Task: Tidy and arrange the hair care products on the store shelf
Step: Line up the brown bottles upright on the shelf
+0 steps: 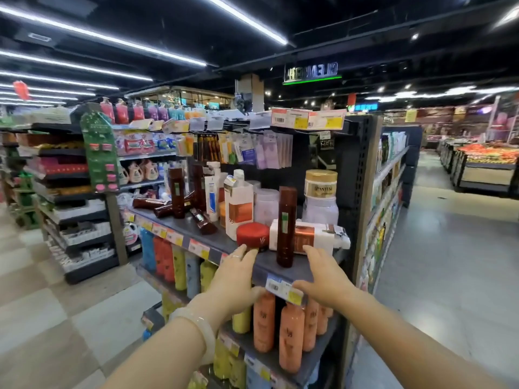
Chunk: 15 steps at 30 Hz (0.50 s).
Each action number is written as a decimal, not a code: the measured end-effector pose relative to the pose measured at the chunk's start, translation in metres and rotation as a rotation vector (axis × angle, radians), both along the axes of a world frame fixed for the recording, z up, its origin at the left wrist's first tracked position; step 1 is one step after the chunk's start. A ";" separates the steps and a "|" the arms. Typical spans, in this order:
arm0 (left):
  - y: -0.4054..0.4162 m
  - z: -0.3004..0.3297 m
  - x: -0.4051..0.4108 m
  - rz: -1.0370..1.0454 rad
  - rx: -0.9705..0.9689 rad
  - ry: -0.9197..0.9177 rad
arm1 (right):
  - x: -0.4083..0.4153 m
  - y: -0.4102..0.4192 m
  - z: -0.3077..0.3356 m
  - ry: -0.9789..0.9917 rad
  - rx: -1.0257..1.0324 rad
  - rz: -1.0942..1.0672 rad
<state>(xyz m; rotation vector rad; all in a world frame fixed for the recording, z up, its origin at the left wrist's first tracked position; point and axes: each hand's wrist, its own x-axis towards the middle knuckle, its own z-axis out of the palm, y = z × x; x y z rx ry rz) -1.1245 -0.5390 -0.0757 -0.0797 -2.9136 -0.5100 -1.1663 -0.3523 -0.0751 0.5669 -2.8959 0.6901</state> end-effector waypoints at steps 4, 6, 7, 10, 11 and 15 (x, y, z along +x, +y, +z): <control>-0.021 0.001 -0.070 -0.129 0.023 0.015 | -0.047 -0.022 -0.003 -0.007 -0.139 -0.087; -0.027 0.004 -0.103 -0.176 0.039 0.049 | -0.066 -0.029 -0.006 -0.006 -0.186 -0.102; -0.028 0.004 -0.116 -0.202 0.052 0.071 | -0.075 -0.032 -0.007 -0.003 -0.204 -0.113; -0.032 -0.002 -0.145 -0.266 0.077 0.115 | -0.093 -0.036 -0.012 -0.012 -0.235 -0.166; -0.034 -0.006 -0.153 -0.285 0.085 0.120 | -0.097 -0.036 -0.015 -0.024 -0.246 -0.175; -0.038 -0.017 -0.177 -0.376 0.150 0.103 | -0.107 -0.041 -0.029 -0.049 -0.308 -0.184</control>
